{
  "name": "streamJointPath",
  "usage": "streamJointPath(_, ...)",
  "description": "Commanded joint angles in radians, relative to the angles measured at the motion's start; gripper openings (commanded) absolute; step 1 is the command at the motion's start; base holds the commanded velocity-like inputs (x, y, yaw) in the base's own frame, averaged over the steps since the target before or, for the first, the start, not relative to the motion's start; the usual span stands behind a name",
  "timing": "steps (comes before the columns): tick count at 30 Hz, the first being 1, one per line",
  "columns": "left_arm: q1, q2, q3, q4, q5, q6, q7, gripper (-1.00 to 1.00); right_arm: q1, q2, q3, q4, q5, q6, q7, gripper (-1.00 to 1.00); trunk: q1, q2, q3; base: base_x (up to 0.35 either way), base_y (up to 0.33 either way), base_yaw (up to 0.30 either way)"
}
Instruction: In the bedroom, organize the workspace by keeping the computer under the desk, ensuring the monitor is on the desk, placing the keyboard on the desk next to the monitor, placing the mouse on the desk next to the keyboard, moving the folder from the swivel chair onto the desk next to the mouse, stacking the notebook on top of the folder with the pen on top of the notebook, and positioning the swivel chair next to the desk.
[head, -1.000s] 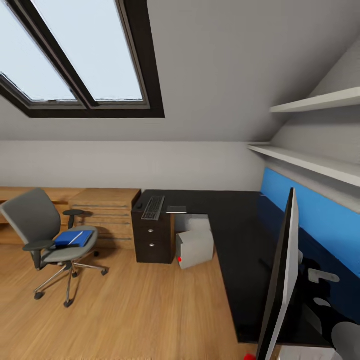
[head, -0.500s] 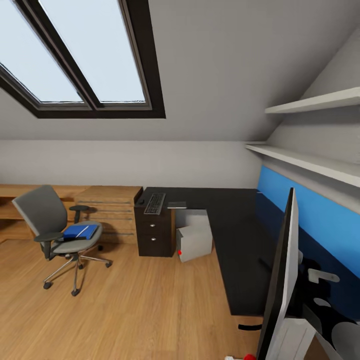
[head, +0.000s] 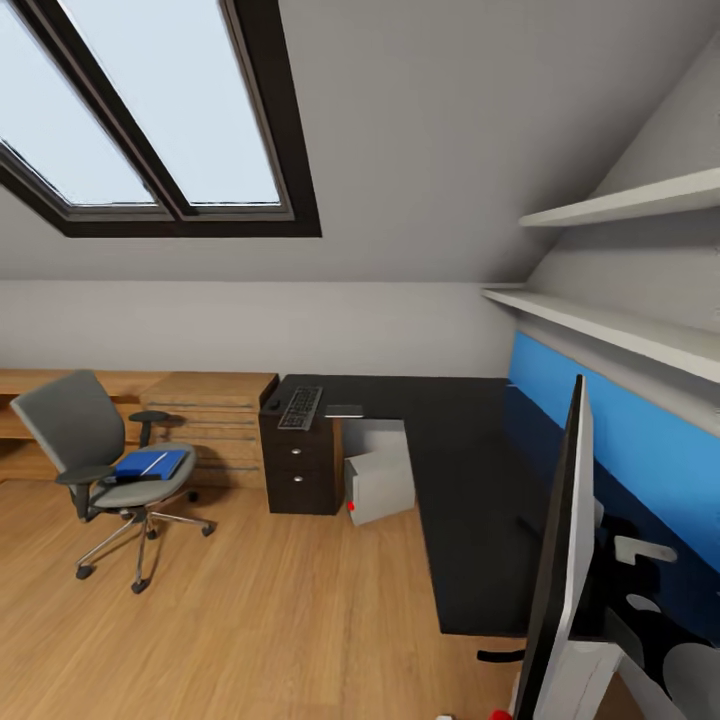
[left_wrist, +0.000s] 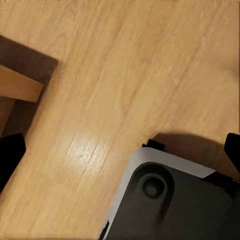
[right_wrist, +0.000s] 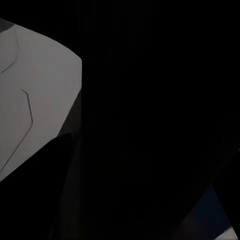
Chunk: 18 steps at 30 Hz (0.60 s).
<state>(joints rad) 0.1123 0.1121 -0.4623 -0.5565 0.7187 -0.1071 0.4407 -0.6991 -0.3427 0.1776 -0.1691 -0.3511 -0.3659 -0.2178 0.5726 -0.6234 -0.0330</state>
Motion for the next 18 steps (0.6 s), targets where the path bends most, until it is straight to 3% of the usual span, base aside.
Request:
streamJointPath(1,0.0,0.001,-0.007,0.001,0.011,-0.019,0.007,1.0,0.0,0.0,0.014,0.008,-0.033,-0.007,-0.006,-1.0,0.001,-0.001,-0.002,0.023,-0.206,0.0)
streamJointPath(8,0.0,-0.003,-0.007,0.036,0.01,-0.069,0.006,1.0,0.0,0.0,0.014,0.008,-0.033,-0.005,-0.006,-1.0,0.001,-0.001,-0.002,0.15,-0.203,0.0)
streamJointPath(18,0.0,-0.004,-0.007,0.04,0.009,-0.088,0.006,1.0,0.0,0.001,0.014,0.008,-0.034,-0.005,-0.006,-1.0,0.001,-0.001,-0.002,0.268,-0.16,0.0)
